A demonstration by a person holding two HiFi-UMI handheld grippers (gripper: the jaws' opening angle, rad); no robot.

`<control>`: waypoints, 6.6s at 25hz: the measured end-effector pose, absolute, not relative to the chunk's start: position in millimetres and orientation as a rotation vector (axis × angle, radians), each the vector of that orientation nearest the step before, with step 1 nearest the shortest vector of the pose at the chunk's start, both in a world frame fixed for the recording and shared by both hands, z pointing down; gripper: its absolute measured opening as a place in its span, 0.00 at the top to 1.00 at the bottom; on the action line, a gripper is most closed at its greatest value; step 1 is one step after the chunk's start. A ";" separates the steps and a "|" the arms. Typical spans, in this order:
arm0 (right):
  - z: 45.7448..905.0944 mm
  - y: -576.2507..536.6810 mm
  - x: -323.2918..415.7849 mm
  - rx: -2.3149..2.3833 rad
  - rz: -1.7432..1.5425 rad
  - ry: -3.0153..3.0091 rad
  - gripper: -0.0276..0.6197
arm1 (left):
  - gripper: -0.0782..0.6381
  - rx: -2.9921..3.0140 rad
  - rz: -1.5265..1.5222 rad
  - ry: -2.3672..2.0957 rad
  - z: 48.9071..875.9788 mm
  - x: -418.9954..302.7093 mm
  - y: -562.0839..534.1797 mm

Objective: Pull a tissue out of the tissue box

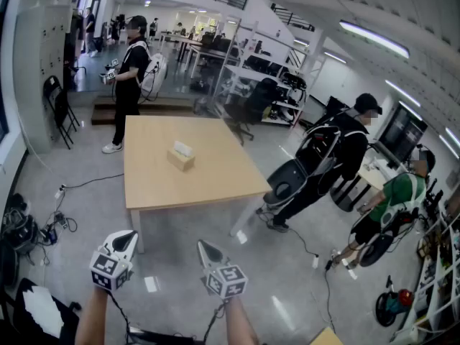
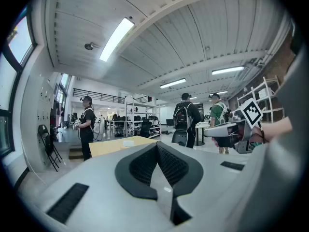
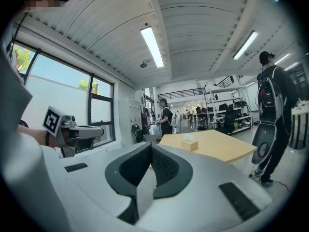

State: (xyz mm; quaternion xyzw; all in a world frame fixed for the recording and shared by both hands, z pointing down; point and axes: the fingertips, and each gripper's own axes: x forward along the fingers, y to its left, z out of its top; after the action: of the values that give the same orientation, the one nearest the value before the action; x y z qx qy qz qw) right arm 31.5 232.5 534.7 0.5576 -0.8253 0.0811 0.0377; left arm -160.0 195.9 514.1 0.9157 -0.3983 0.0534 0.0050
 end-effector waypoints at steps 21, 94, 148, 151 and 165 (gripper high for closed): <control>528.8 228.3 60.5 1.691 0.250 -2.553 0.94 | 0.88 2.857 0.199 -1.241 524.3 -127.9 189.3; 520.7 -44.3 49.5 1.712 0.245 -2.533 0.94 | 0.88 2.875 0.174 -1.146 524.4 -127.7 -85.8; 590.9 -364.4 127.7 1.590 0.308 -2.494 0.94 | 0.88 2.702 0.274 -1.268 585.8 -59.6 -382.6; 592.8 -363.1 132.6 1.578 0.320 -2.499 0.94 | 0.88 2.697 0.276 -1.279 585.8 -54.9 -379.7; 611.1 -396.1 135.3 1.457 0.361 -2.545 0.76 | 0.88 2.668 0.304 -1.323 593.0 -42.2 -407.0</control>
State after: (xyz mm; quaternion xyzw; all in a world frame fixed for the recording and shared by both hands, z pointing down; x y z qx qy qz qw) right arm 135.3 -396.1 611.1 0.4909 -0.8576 0.1216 0.0936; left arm -42.2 -407.0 593.0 0.8889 -0.4406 0.1014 0.0740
